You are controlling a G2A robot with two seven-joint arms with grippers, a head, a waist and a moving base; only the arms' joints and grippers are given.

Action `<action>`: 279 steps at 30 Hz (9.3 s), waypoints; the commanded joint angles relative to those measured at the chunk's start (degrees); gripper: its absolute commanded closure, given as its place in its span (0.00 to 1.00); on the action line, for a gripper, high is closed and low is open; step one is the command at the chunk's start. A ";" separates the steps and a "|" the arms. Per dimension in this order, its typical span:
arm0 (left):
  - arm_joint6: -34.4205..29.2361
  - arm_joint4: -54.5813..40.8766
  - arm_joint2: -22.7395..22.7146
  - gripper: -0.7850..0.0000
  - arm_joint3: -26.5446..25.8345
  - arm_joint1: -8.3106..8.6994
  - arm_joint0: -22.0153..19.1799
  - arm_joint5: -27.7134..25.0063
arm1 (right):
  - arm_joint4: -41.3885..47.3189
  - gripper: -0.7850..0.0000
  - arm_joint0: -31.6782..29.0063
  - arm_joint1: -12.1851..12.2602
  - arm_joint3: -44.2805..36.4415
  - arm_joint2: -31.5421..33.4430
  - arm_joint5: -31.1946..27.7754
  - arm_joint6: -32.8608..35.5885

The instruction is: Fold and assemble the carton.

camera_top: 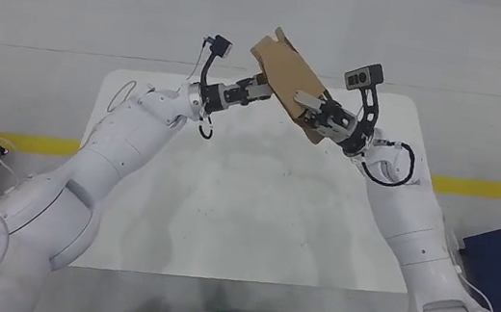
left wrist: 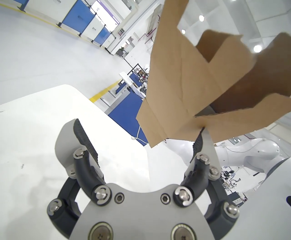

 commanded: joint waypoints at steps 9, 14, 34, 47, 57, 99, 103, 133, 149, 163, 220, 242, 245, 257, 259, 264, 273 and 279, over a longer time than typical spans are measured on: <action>-2.17 -4.09 -4.54 0.00 3.70 0.23 0.17 -0.07 | 22.94 1.00 -3.02 -1.00 0.59 3.09 -1.86 7.62; -4.55 -7.28 -7.56 0.00 3.42 0.90 1.03 -0.07 | 31.24 1.00 -2.72 -1.91 3.27 3.22 1.19 12.95; -8.15 -3.77 -10.98 0.00 -10.28 2.39 3.41 1.19 | 25.80 1.00 0.04 -4.92 11.05 2.76 7.79 19.56; -8.90 -2.51 -13.02 0.00 -11.36 2.26 2.82 2.57 | 45.92 1.00 -2.16 -8.23 11.83 1.81 18.30 24.27; -8.82 -1.84 -14.38 0.00 -15.46 1.87 1.72 3.04 | 67.84 1.00 -4.30 -12.09 9.13 3.02 35.17 24.27; -8.55 -1.07 -15.99 0.00 -16.43 2.04 1.80 3.12 | 64.42 1.00 -3.76 -13.42 11.90 3.51 35.38 24.27; -8.55 -1.07 -15.99 0.00 -16.43 2.04 1.80 3.12 | 64.42 1.00 -3.76 -13.42 11.90 3.51 35.38 24.27; -8.55 -1.07 -15.99 0.00 -16.43 2.04 1.80 3.12 | 64.42 1.00 -3.76 -13.42 11.90 3.51 35.38 24.27; -8.55 -1.07 -15.99 0.00 -16.43 2.04 1.80 3.12 | 64.42 1.00 -3.76 -13.42 11.90 3.51 35.38 24.27; -8.55 -1.07 -15.99 0.00 -16.43 2.04 1.80 3.12 | 63.43 1.00 -4.75 -13.37 10.24 3.87 35.43 21.80; 4.09 38.60 -21.49 0.00 -29.69 2.62 1.38 21.98 | 45.32 1.00 -0.22 -16.79 26.43 5.30 29.01 24.27; 1.34 50.48 -19.75 0.00 -31.36 2.63 0.77 28.26 | 42.42 1.00 -1.60 -17.01 25.35 6.38 28.95 24.27; 1.41 50.73 -19.57 0.00 -31.23 2.54 0.76 28.33 | 41.99 1.00 -1.96 -16.99 24.71 6.39 29.34 24.27; -0.99 50.22 -17.82 0.00 -30.32 1.95 0.48 27.61 | 40.58 1.00 -3.24 -17.02 22.29 5.98 29.60 24.27; -1.47 50.11 -17.51 0.00 -30.21 1.84 0.35 27.50 | 40.42 1.00 -3.30 -17.04 22.15 5.88 29.60 24.27; -2.09 49.75 -16.59 0.00 -30.03 1.47 0.04 26.92 | 40.34 1.00 -3.50 -17.09 21.88 5.64 29.91 24.27; -1.76 48.89 -15.23 0.00 -29.52 0.69 -0.74 26.00 | 40.13 1.00 -3.38 -17.15 22.35 5.44 30.17 24.27; 0.38 49.48 -16.94 0.00 -29.77 0.98 -0.67 25.39 | 40.26 1.00 -3.39 -17.04 22.73 5.85 30.38 24.27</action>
